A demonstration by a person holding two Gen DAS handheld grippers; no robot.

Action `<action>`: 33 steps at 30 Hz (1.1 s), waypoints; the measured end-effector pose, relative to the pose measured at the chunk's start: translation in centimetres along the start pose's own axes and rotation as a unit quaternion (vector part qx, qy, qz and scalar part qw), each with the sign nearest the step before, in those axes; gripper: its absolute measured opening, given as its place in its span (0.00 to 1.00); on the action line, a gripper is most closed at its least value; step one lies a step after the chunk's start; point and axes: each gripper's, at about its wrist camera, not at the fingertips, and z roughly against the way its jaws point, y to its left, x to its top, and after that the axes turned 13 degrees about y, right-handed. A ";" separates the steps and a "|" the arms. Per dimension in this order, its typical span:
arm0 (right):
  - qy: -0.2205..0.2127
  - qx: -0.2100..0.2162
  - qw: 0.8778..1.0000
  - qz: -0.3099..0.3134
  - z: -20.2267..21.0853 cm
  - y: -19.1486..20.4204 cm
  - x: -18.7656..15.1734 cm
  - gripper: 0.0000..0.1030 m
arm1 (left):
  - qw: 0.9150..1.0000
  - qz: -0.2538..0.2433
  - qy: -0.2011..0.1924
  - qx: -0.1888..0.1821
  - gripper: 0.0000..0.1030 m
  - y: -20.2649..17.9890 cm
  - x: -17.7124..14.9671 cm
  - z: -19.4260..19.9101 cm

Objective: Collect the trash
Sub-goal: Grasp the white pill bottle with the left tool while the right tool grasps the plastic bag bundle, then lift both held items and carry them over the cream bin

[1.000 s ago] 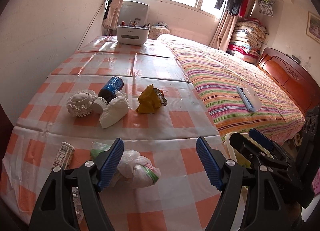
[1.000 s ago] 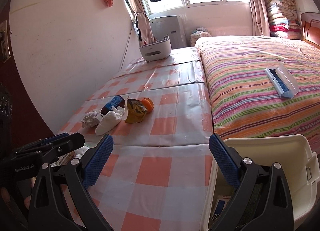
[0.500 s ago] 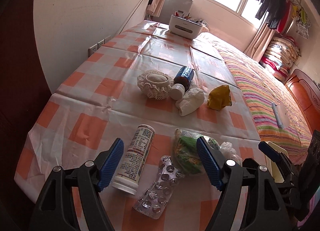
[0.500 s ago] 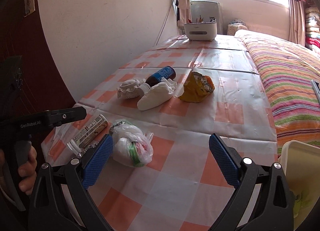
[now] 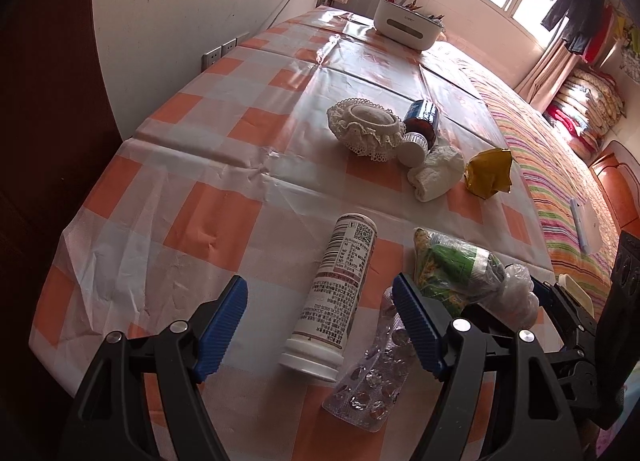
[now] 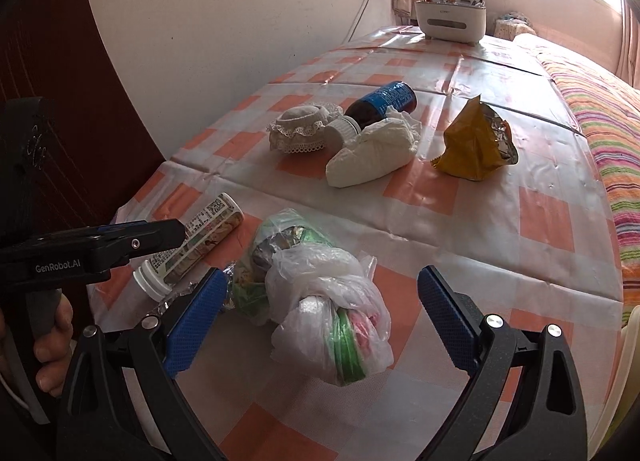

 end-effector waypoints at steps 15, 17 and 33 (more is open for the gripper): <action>-0.011 0.030 0.999 -0.027 1.2 -0.9 -0.6 0.36 | 0.999 -0.009 0.015 0.028 0.71 -0.6 0.3 -2.2; -0.019 0.030 0.999 -0.028 1.5 -1.0 -0.6 0.36 | 0.999 -0.012 0.012 0.036 0.71 -0.8 0.4 -2.3; -0.066 0.037 0.997 -0.023 4.0 -1.1 -1.0 0.35 | 0.999 -0.021 -0.014 0.042 0.27 -2.0 0.4 -2.4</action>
